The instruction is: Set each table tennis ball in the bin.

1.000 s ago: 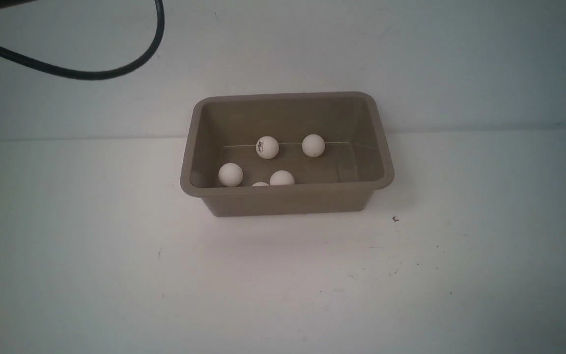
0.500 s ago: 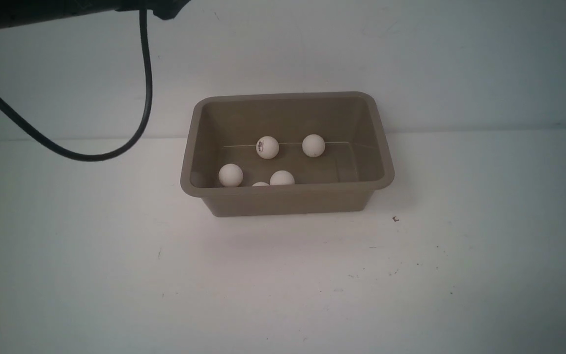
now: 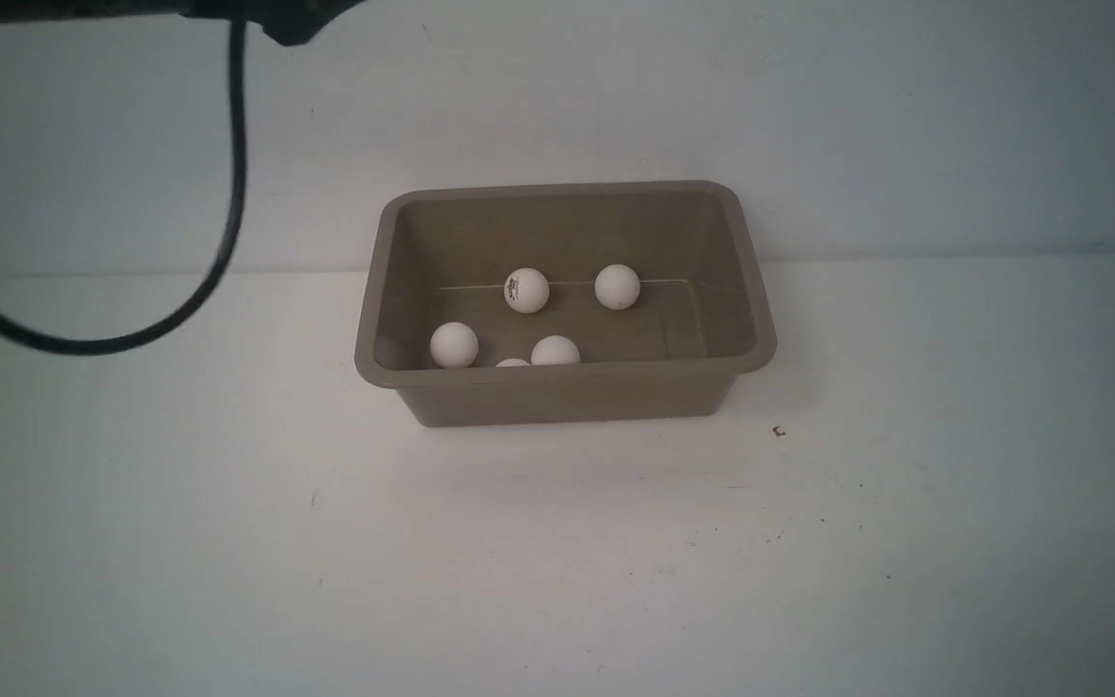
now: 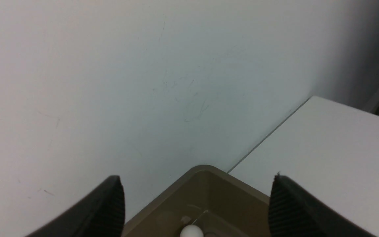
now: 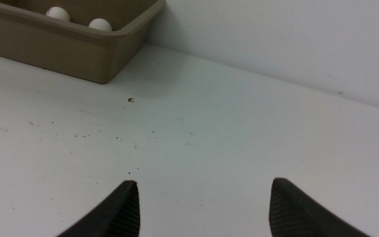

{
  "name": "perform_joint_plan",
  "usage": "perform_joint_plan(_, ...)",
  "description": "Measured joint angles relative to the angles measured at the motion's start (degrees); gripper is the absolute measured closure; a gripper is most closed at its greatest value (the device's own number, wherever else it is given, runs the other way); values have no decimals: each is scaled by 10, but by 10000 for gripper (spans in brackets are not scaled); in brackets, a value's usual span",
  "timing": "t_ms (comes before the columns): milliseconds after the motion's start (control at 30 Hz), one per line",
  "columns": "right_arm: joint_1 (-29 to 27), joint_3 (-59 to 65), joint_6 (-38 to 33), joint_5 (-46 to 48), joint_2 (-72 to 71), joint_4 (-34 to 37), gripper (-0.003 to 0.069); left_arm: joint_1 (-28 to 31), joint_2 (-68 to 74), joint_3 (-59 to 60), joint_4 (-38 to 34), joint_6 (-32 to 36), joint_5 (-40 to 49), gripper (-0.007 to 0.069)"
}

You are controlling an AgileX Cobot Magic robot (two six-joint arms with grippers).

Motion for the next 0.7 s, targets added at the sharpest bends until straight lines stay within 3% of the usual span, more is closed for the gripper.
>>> perform_joint_plan(33,0,0,0,0,0,0,177,0,-15,0,14,-21,2,94)
perform_joint_plan(167,0,0,0,0,0,0,177,0,-131,-1,183,-190,21,94)
perform_joint_plan(200,0,0,0,0,0,0,177,0,-140,-1,191,-198,22,94)
perform_joint_plan(267,0,0,0,0,0,0,177,0,-180,-2,272,-292,34,94)
perform_joint_plan(467,0,0,0,0,0,0,177,0,-224,-2,472,-514,123,94)
perform_joint_plan(567,0,0,0,0,0,0,177,0,-228,-2,533,-583,165,94)
perform_joint_plan(700,0,0,0,0,0,0,177,0,-234,-2,557,-605,186,94)
